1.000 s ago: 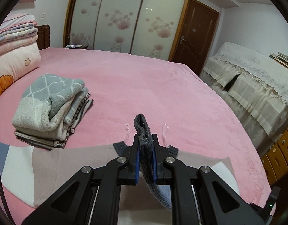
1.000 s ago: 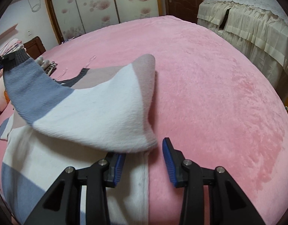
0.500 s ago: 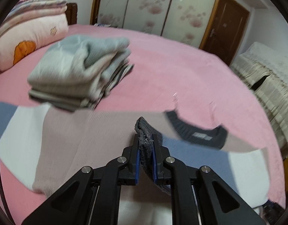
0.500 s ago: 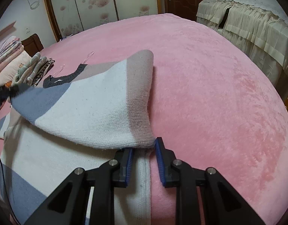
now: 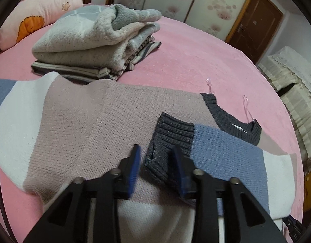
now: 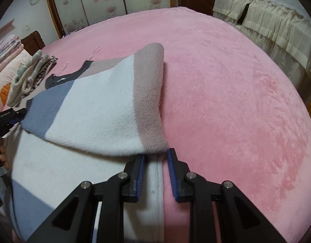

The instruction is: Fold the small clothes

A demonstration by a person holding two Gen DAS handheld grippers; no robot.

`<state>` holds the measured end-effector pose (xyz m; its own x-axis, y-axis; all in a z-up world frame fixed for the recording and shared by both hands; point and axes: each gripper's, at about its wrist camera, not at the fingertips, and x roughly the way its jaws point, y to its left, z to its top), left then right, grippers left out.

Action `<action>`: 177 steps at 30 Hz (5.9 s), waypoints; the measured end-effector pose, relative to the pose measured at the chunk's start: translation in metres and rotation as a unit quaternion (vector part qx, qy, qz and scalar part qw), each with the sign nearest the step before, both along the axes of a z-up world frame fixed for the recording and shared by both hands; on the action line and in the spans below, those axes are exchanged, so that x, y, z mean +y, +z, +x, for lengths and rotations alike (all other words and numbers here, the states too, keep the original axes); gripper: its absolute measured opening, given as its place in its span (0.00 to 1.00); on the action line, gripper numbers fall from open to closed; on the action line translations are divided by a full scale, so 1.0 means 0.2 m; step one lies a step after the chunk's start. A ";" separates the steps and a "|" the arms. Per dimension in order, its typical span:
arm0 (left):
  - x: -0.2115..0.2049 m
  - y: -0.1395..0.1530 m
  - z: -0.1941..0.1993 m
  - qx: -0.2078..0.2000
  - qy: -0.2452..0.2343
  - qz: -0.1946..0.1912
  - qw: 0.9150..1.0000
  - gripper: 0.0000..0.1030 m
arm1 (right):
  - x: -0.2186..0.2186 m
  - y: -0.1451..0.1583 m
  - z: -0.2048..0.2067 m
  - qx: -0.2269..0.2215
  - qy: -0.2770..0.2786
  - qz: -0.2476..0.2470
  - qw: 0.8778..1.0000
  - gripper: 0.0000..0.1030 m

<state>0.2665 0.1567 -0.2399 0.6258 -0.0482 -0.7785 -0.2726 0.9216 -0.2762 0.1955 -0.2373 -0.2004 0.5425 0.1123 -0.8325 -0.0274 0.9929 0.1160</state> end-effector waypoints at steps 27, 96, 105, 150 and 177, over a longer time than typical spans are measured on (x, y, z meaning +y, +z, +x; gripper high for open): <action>-0.28 0.17 0.22 0.006 -0.070 0.048 0.996 0.57 | -0.05 0.16 0.67 -0.015 0.001 0.015 1.000 0.55; 0.06 0.88 -1.00 -0.034 -0.096 0.083 0.991 0.83 | 0.80 0.75 -0.51 -0.092 0.116 -0.007 0.989 0.33; 0.59 0.99 -1.02 -0.024 -0.040 0.114 0.992 0.84 | 1.26 0.85 -0.50 -0.114 0.185 -0.005 0.976 0.33; 2.11 -0.02 -0.45 0.146 0.187 -0.055 0.970 0.10 | 2.55 0.28 0.12 -0.037 0.278 0.013 0.960 0.33; 0.21 0.86 -0.36 -0.044 -0.099 -0.019 0.994 0.11 | 1.36 0.57 -0.08 -0.098 0.136 0.010 0.986 0.33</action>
<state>0.1943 0.1990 -0.0672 0.6661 -0.2053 -0.7170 -0.0613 0.9430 -0.3270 0.1796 0.0352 -0.0872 0.6398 0.2904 -0.7116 -0.3156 0.9435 0.1013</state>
